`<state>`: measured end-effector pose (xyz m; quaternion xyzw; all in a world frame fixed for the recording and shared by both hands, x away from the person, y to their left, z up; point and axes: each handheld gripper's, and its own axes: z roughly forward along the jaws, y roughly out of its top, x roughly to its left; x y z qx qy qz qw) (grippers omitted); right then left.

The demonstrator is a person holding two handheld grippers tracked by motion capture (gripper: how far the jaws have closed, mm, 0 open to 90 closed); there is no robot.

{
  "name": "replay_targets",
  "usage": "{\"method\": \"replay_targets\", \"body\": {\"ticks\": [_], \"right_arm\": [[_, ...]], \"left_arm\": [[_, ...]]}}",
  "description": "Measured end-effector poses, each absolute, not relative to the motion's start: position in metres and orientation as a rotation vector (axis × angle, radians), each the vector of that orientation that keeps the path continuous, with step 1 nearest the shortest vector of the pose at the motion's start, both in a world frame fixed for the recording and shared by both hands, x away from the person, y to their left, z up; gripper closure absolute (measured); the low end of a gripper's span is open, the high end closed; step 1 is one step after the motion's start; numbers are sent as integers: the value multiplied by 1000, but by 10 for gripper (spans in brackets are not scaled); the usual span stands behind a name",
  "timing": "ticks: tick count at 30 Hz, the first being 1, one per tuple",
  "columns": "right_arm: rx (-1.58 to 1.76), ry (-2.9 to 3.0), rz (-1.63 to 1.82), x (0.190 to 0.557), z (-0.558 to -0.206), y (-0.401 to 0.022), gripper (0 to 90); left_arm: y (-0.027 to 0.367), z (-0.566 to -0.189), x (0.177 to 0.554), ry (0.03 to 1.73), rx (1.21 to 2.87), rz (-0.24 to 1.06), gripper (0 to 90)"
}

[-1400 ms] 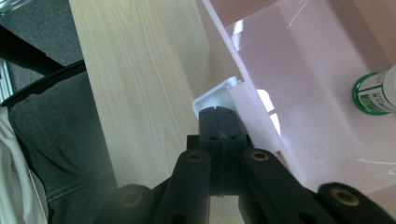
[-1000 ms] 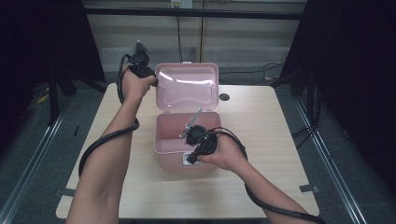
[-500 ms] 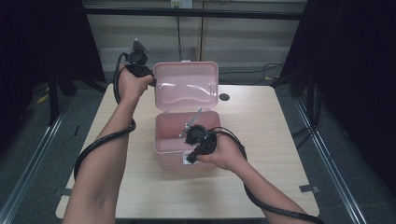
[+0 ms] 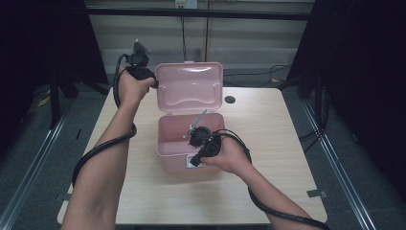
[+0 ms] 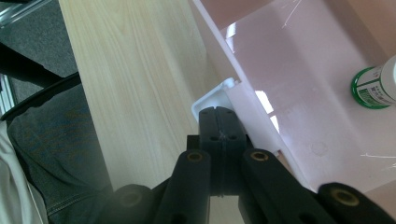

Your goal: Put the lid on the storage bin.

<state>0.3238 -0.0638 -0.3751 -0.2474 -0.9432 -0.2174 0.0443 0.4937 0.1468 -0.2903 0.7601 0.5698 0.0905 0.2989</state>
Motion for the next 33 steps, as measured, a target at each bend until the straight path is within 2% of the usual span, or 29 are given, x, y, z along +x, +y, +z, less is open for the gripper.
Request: {"method": "replay_targets", "body": {"ticks": [33], "right_arm": [[-851,-2854,-678,333,-376,-57,900]], "left_arm": [[145,-277,477,1462,2088,309,880]]}}
